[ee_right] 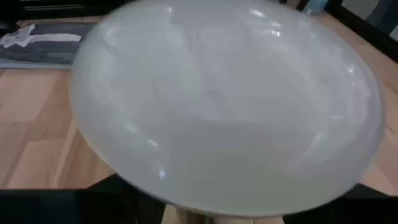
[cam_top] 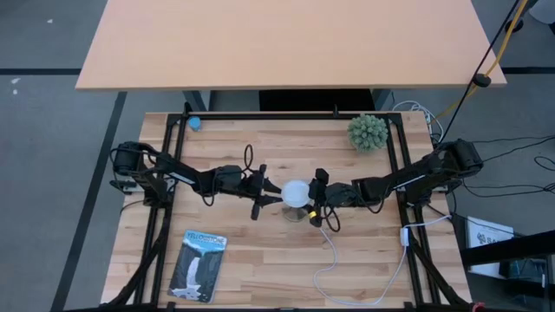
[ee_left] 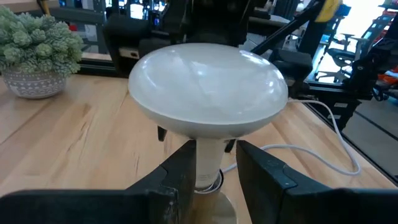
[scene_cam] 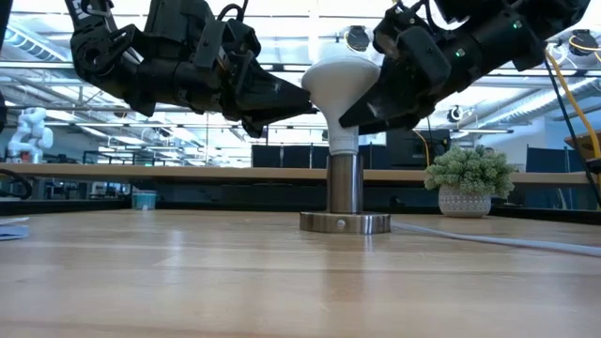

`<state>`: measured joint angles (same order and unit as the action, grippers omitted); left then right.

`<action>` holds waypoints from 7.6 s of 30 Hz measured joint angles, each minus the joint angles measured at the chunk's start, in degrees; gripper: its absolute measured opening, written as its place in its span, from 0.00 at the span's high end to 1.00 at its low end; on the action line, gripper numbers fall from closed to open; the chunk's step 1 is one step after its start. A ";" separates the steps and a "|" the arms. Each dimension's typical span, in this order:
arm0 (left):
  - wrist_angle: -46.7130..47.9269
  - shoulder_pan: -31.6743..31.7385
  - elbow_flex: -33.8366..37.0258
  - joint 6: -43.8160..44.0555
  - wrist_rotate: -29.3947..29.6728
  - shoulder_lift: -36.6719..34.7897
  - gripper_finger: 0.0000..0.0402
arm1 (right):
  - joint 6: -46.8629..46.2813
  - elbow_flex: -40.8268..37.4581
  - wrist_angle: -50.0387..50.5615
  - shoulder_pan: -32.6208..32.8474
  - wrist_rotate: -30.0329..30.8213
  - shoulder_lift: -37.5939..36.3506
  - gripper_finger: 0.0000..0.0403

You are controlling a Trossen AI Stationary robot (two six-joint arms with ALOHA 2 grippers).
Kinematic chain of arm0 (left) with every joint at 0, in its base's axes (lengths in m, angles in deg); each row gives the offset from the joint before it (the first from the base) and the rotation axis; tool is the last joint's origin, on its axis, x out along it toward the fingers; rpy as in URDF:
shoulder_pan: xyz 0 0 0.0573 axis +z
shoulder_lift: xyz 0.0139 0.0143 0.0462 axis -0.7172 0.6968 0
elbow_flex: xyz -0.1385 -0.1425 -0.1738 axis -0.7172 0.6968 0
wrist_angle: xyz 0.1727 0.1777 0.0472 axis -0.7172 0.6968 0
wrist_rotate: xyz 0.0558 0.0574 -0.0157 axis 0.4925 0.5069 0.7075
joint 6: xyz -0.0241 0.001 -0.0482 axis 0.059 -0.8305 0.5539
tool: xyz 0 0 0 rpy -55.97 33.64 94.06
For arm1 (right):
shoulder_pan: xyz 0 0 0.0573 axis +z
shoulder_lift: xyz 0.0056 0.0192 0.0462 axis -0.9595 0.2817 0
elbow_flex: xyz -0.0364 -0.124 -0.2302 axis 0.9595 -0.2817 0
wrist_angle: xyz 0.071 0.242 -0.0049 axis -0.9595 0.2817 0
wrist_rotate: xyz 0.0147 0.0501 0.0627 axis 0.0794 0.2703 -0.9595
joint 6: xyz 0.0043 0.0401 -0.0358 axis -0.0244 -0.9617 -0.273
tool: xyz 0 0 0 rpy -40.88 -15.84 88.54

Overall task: Screw lightbulb
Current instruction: Insert the lightbulb into the lamp

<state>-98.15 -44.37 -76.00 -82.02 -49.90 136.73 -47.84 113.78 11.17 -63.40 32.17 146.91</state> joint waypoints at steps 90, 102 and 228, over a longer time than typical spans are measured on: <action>-3.44 -3.59 -2.56 4.32 5.75 9.75 1.00 | -11.95 -11.95 -10.13 -3.03 -2.22 -5.33 1.00; -3.52 -3.02 -2.56 4.22 3.53 9.75 1.00 | -12.99 -11.15 -10.16 -2.54 -2.54 -5.01 1.00; 4.94 0.03 -3.22 4.49 5.88 8.98 1.00 | -22.02 -11.44 -3.84 2.85 -10.73 -1.16 1.00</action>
<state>-93.21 -44.34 -79.22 -77.53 -44.02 145.71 -69.87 102.34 7.33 -60.55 21.44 145.76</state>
